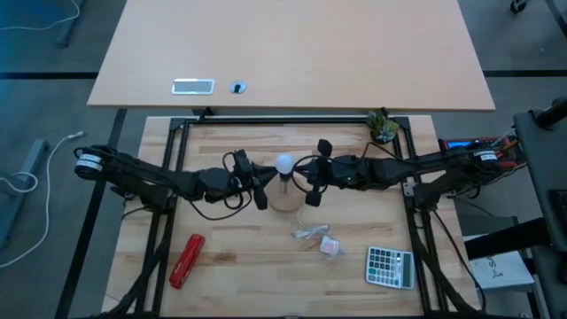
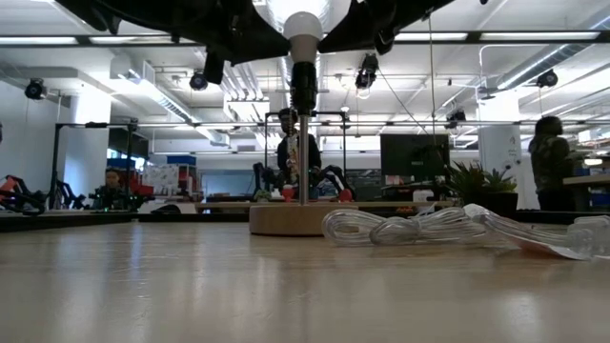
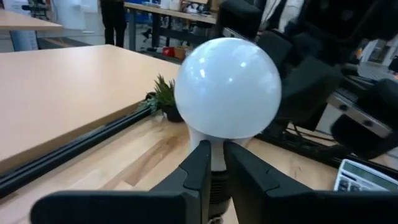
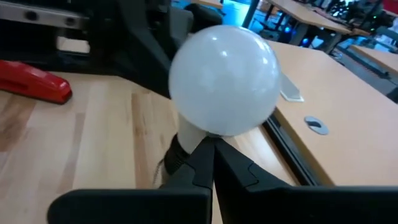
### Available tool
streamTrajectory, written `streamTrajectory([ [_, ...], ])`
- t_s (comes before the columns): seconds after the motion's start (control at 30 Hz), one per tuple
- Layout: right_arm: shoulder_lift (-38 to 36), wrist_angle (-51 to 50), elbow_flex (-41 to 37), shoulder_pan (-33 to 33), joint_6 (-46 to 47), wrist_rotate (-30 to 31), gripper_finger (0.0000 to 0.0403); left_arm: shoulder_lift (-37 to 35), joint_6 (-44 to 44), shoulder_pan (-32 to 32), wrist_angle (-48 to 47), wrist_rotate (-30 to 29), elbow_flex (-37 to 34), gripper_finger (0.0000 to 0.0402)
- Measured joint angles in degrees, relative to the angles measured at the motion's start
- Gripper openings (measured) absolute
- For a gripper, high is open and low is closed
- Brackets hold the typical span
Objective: Screw lightbulb
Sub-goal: Insert the lightbulb into the lamp
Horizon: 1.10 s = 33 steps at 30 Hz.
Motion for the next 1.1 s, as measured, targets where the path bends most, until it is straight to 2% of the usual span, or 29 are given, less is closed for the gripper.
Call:
streamTrajectory([
  [0.23,0.00,0.15,0.00,0.17,1.92,-3.03,0.0000,0.00,-0.02,0.78,0.05,-0.09,0.00,0.0041],
  [0.6,0.49,-3.72,0.00,0.19,4.66,-2.92,0.0000,-2.58,-3.69,0.20,-5.09,-0.11,0.00,0.0041],
  [0.87,-0.22,-3.45,0.00,0.06,2.77,1.27,0.0000,-3.23,-5.40,-2.39,-5.28,3.68,0.00,0.0041],
  [1.1,-0.26,-0.78,0.00,-0.28,1.19,1.58,0.0000,-0.72,-6.05,-1.39,-3.45,1.22,0.00,0.0041],
])
